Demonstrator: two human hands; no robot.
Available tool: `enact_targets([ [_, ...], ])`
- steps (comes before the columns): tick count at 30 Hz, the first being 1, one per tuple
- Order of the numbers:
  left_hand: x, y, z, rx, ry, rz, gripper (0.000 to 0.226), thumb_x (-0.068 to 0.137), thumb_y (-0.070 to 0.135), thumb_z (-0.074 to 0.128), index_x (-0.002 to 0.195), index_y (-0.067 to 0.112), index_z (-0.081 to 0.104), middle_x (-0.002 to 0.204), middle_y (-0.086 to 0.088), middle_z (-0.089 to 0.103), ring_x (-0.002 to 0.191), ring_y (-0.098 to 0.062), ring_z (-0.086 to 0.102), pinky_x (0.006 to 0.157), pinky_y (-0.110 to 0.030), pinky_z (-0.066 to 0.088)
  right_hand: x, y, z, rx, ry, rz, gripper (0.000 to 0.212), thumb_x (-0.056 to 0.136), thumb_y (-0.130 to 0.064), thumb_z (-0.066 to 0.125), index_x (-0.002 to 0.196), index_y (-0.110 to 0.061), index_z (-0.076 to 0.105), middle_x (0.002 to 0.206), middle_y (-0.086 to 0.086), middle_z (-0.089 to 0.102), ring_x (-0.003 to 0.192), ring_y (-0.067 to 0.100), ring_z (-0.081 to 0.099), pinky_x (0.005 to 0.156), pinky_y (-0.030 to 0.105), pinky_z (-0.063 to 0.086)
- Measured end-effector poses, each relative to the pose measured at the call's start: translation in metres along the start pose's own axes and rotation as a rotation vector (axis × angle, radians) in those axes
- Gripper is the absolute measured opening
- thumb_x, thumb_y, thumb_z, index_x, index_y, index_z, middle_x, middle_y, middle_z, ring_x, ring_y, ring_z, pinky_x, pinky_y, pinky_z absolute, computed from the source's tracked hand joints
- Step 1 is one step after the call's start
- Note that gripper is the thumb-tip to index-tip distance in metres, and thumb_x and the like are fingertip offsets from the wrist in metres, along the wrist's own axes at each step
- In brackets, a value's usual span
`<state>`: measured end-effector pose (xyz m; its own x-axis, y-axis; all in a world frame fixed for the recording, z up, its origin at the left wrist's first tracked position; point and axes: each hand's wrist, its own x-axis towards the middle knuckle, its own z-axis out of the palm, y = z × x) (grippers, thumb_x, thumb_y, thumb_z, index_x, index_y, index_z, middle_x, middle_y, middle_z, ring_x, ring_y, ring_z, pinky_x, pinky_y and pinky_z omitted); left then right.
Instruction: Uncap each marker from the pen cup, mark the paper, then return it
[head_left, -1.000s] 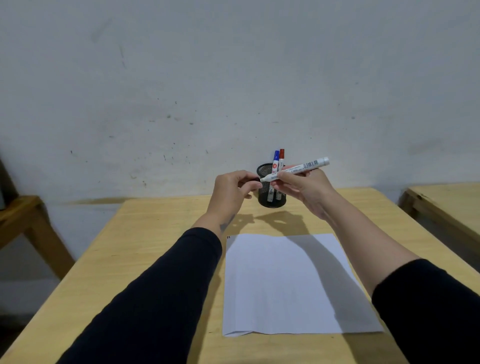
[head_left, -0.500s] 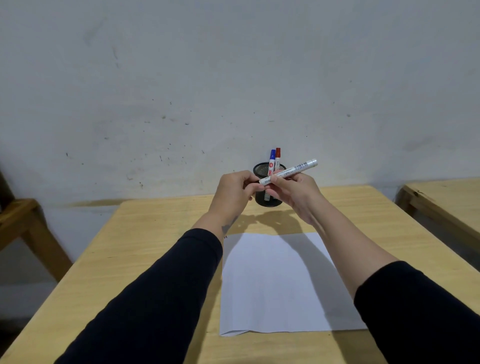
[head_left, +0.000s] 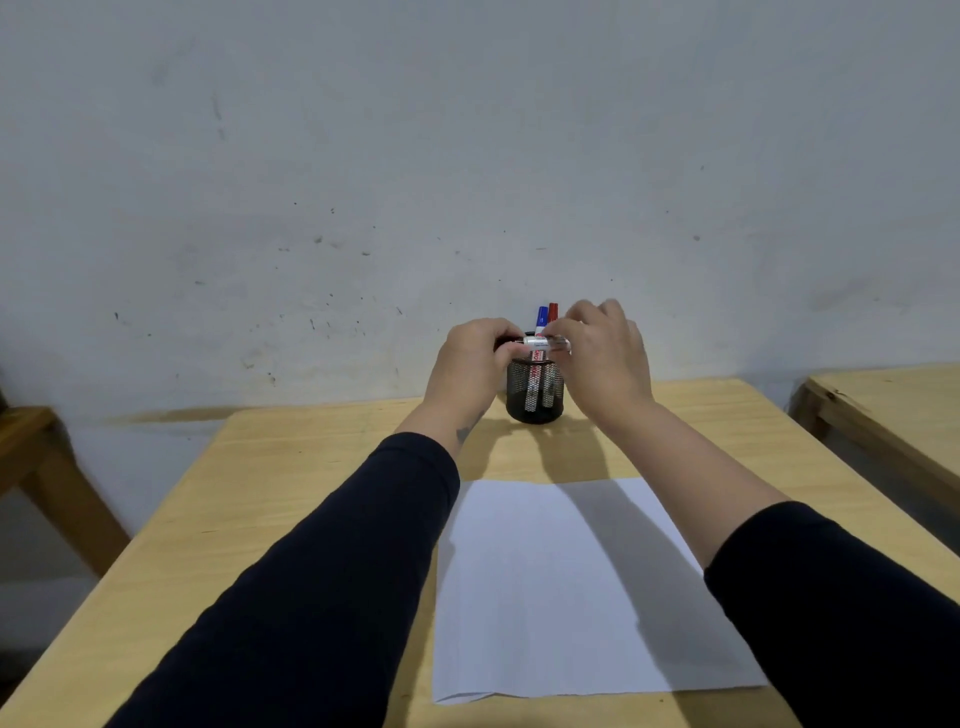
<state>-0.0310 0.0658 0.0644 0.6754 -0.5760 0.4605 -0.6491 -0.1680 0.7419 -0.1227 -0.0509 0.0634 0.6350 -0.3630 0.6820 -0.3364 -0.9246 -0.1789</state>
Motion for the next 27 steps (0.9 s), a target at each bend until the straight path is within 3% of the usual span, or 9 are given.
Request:
enact_targets([
  [4, 0.012, -0.006, 0.008, 0.001, 0.029, -0.062, 0.065, 0.085, 0.024, 0.070, 0.142, 0.012, 0.041, 0.126, -0.004, 0.060, 0.116, -0.016, 0.057, 0.095, -0.027, 0.043, 0.022, 0.007, 0.007, 0.140, -0.039, 0.146, 0.024, 0.091, -0.020, 0.057, 0.112, -0.017, 0.069, 0.106, 0.006, 0.064, 0.100, 0.028, 0.054, 0.072, 0.034, 0.042],
  [9, 0.013, -0.042, 0.042, 0.118, -0.026, -0.201, 0.081, 0.083, 0.030, 0.072, 0.149, 0.013, 0.027, 0.149, -0.004, 0.040, 0.138, -0.018, 0.036, 0.108, -0.029, 0.031, 0.064, 0.000, 0.013, 0.505, -0.038, 0.367, 0.022, 0.088, -0.024, 0.061, 0.107, -0.016, 0.069, 0.086, 0.003, 0.069, 0.080, 0.023, 0.067, 0.076, 0.035, 0.053],
  [13, 0.018, -0.063, 0.070, 0.017, -0.034, -0.323, 0.095, 0.077, 0.035, 0.076, 0.150, 0.013, 0.020, 0.152, -0.004, 0.035, 0.141, -0.021, 0.034, 0.112, -0.036, 0.034, 0.080, -0.003, 0.043, 0.515, -0.106, 0.466, 0.025, 0.087, -0.018, 0.060, 0.111, -0.014, 0.065, 0.095, 0.006, 0.070, 0.084, 0.020, 0.065, 0.078, 0.031, 0.051],
  [16, 0.026, -0.074, 0.085, -0.075, -0.007, -0.343, 0.084, 0.069, 0.042, 0.078, 0.137, 0.018, 0.035, 0.133, -0.003, 0.055, 0.123, -0.023, 0.053, 0.099, -0.044, 0.048, 0.082, 0.000, 0.074, 0.446, -0.229, 0.514, 0.018, 0.084, -0.015, 0.058, 0.098, -0.009, 0.068, 0.095, 0.011, 0.070, 0.083, 0.027, 0.065, 0.065, 0.028, 0.048],
  [19, 0.027, -0.077, 0.090, -0.118, -0.003, -0.299, 0.064, 0.075, 0.032, 0.075, 0.130, 0.023, 0.044, 0.122, 0.002, 0.060, 0.112, -0.018, 0.058, 0.094, -0.040, 0.051, 0.080, 0.001, 0.094, 0.296, -0.385, 0.488, 0.006, 0.081, -0.010, 0.061, 0.080, -0.005, 0.064, 0.074, 0.009, 0.059, 0.069, 0.026, 0.055, 0.046, 0.023, 0.032],
  [22, 0.027, -0.082, 0.093, -0.170, 0.000, -0.277, 0.056, 0.079, 0.025, 0.072, 0.129, 0.025, 0.046, 0.123, 0.003, 0.059, 0.112, -0.016, 0.057, 0.094, -0.040, 0.051, 0.081, 0.000, 0.103, 0.169, -0.440, 0.469, 0.025, 0.087, -0.010, 0.055, 0.064, -0.008, 0.046, 0.059, 0.003, 0.038, 0.054, 0.019, 0.041, 0.042, 0.024, 0.021],
  [27, 0.025, -0.077, 0.089, -0.174, -0.008, -0.272, 0.053, 0.079, 0.023, 0.073, 0.125, 0.025, 0.049, 0.121, 0.003, 0.060, 0.111, -0.016, 0.057, 0.094, -0.039, 0.050, 0.083, -0.003, 0.101, 0.152, -0.456, 0.478, 0.039, 0.085, -0.004, 0.056, 0.054, -0.012, 0.034, 0.057, 0.003, 0.036, 0.048, 0.014, 0.033, 0.041, 0.025, 0.020],
])
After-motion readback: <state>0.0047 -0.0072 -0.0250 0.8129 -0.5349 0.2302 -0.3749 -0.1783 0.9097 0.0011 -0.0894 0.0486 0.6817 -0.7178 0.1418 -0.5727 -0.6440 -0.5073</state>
